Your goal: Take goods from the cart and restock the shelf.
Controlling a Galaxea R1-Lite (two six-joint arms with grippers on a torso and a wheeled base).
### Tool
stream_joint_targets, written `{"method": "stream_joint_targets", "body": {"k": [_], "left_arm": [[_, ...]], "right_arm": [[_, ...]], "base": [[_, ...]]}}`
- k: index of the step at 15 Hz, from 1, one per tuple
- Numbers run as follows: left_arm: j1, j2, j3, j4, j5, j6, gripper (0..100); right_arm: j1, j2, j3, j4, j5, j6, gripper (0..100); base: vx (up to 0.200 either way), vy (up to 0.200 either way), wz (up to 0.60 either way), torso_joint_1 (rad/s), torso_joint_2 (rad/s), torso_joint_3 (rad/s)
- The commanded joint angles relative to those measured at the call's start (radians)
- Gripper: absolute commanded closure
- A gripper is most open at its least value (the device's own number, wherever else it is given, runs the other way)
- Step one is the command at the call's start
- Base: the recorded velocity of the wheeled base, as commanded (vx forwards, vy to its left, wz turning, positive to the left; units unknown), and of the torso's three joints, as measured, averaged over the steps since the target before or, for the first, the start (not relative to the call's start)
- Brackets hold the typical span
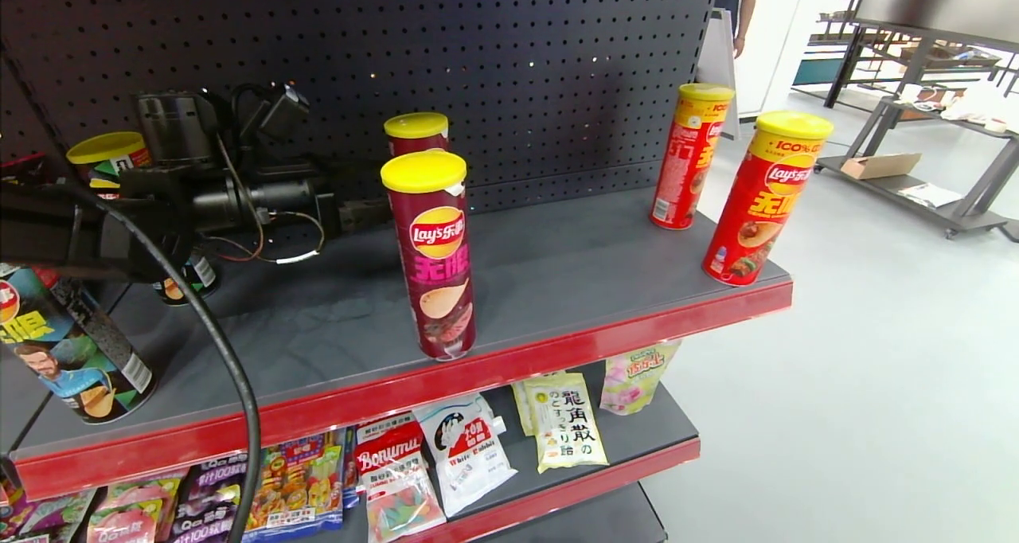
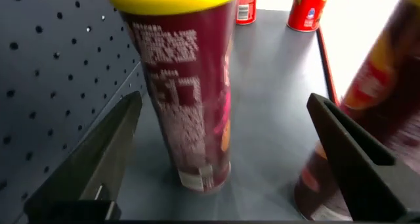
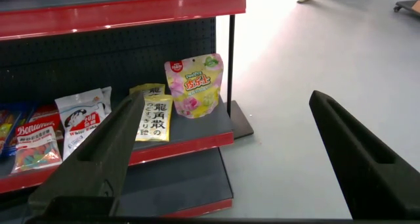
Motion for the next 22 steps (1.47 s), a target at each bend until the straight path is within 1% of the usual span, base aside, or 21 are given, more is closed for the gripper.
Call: {"method": "stream_joint_targets", "body": {"k": [1,2,7,13,16,19,22], "left_arm": [[0.006,-0.035,0.021,-0.001,0.0,0.0,0],[0.006,-0.071,0.073,0.0,0.0,0.0,0],[0.014,-0.141,0.146,0.014,0.002,-0.002,0],[0.017,-0.213,0.168,0.092,0.002,-0.003,0],[0.018,-0.239,0.188,0.103,0.002,-0.005,0],[0.02,-0.292,0.211,0.143,0.002,-0.003,0],[0.021,-0.311,0.212,0.16,0.002,-0.003,0]], "right_arm": [[0.0,0.001,0.0,0.0,0.0,0.0,0],[0.0,0.001,0.0,0.0,0.0,0.0,0],[0.0,0.001,0.0,0.0,0.0,0.0,0],[0.0,0.001,0.0,0.0,0.0,0.0,0],[0.0,0.001,0.0,0.0,0.0,0.0,0],[0.0,0.001,0.0,0.0,0.0,0.0,0],[0.0,0.001,0.0,0.0,0.0,0.0,0]], "base": [[0.0,0.0,0.0,0.0,0.0,0.0],[0.0,0.0,0.0,0.0,0.0,0.0],[0.0,0.0,0.0,0.0,0.0,0.0],[0.0,0.0,0.0,0.0,0.0,0.0],[0.0,0.0,0.0,0.0,0.0,0.0],[0.0,0.0,0.0,0.0,0.0,0.0],[0.0,0.0,0.0,0.0,0.0,0.0]]}}
